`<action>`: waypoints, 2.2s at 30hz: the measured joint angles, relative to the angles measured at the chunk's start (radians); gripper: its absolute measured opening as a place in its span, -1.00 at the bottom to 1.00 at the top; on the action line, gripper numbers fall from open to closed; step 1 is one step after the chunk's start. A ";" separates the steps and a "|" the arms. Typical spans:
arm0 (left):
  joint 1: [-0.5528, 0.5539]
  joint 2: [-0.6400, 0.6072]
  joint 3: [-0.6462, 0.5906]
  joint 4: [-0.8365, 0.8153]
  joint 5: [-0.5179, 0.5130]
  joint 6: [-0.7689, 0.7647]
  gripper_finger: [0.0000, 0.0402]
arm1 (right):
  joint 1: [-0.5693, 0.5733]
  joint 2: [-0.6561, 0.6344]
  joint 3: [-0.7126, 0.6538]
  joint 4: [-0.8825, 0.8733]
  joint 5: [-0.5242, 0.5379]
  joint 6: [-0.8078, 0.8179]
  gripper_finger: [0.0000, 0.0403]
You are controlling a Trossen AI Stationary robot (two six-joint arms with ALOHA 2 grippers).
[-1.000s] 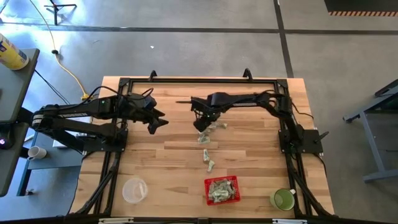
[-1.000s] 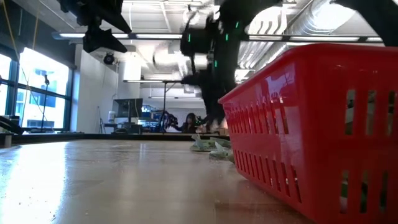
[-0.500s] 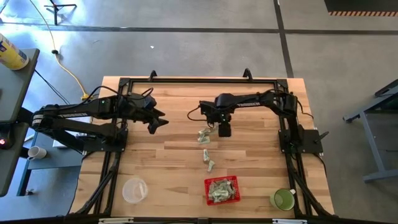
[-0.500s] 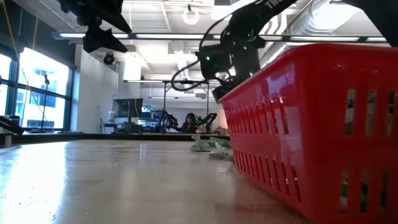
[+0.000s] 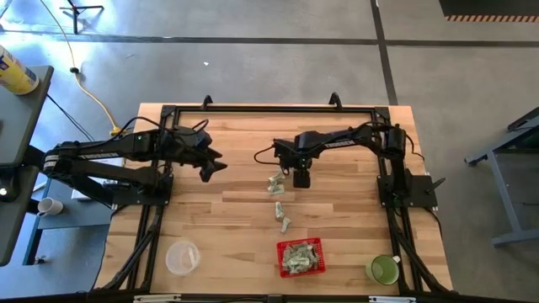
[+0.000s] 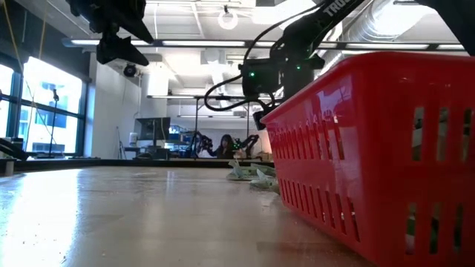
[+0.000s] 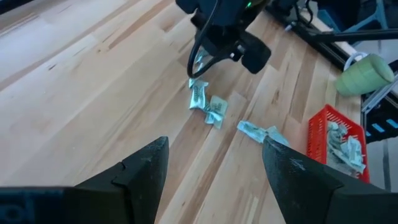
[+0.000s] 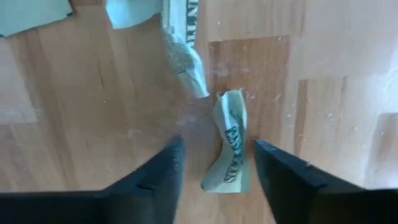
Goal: Pick and place items into bin
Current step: Put the white stevia packet into the red bin
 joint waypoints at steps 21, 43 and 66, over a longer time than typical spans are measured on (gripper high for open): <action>-0.001 0.537 0.002 0.418 0.118 0.046 0.42 | 0.187 -0.426 0.048 -0.221 -0.018 0.552 -0.96; 0.000 0.835 0.090 0.683 0.055 -0.002 0.42 | 0.677 -0.362 0.048 0.030 -0.149 0.842 -0.84; -0.008 0.973 0.173 0.632 0.012 0.002 0.41 | 1.021 -0.386 0.049 -0.232 0.283 1.217 0.30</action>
